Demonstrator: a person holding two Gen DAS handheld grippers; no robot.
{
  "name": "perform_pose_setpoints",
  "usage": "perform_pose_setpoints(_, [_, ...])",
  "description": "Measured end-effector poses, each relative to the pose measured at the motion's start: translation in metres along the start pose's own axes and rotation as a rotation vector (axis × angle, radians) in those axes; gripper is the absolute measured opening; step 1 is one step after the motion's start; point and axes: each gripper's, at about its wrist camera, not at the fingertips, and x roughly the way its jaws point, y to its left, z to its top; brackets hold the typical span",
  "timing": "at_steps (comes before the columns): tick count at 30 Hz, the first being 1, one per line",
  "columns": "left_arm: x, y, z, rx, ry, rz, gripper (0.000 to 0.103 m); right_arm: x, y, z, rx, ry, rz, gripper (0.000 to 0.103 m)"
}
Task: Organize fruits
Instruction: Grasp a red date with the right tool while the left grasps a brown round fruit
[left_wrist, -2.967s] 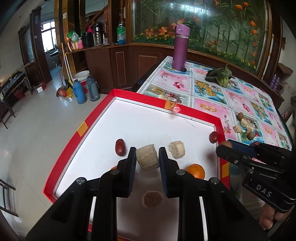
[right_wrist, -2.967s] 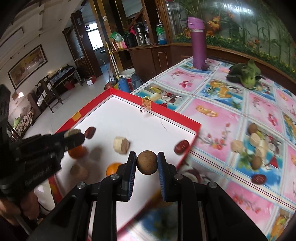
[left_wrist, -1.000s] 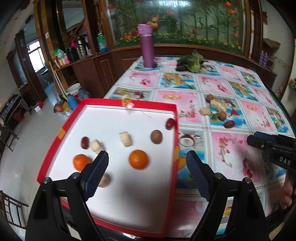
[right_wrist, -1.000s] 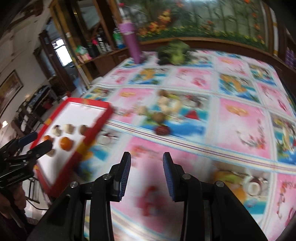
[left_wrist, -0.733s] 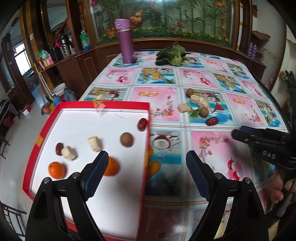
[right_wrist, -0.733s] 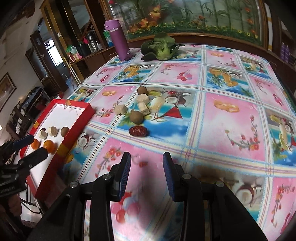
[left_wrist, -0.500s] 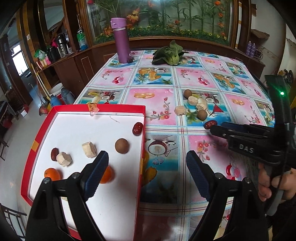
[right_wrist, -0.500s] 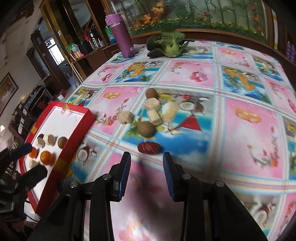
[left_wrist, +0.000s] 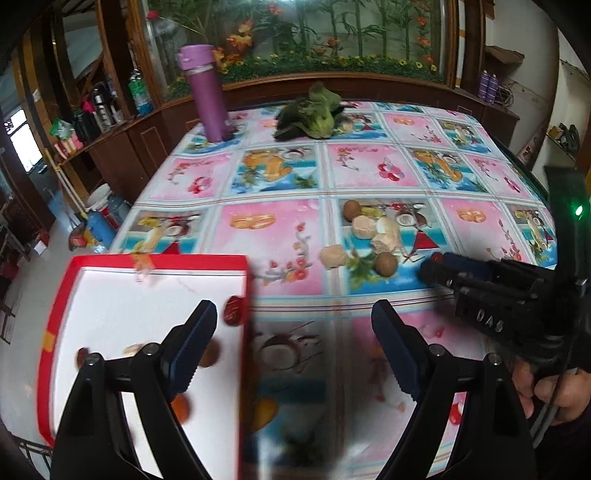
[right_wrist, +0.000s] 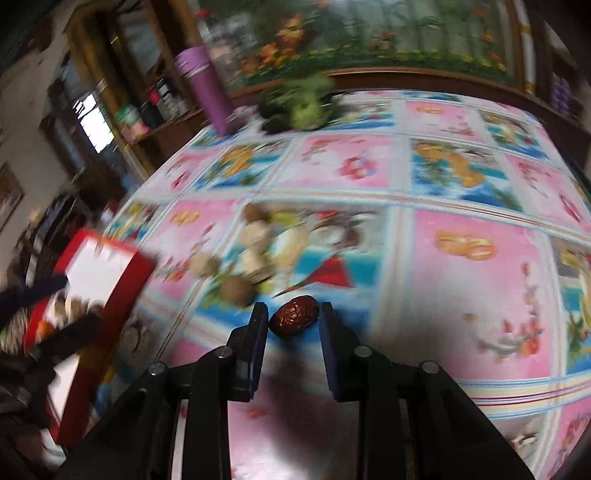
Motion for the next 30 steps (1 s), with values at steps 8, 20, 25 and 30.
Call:
perform_pose_setpoints(8, [0.048,-0.029,0.019,-0.020,0.068,-0.094,0.078,-0.010,-0.040,0.007,0.181,-0.005,-0.057,0.027])
perform_pose_setpoints(20, [0.083,-0.053,0.031,-0.033,0.107,-0.158,0.035,-0.012,-0.043,0.010,0.236,0.007,0.023,0.027])
perform_pose_setpoints(25, [0.081,-0.050,0.031,-0.044,0.102,-0.189,0.025,-0.013,-0.043,0.011,0.229,-0.005,0.015,0.027])
perform_pose_setpoints(30, [0.059,-0.043,0.021,-0.054,0.070,-0.191,0.025,-0.014,-0.043,0.012,0.224,-0.019,0.018,0.027])
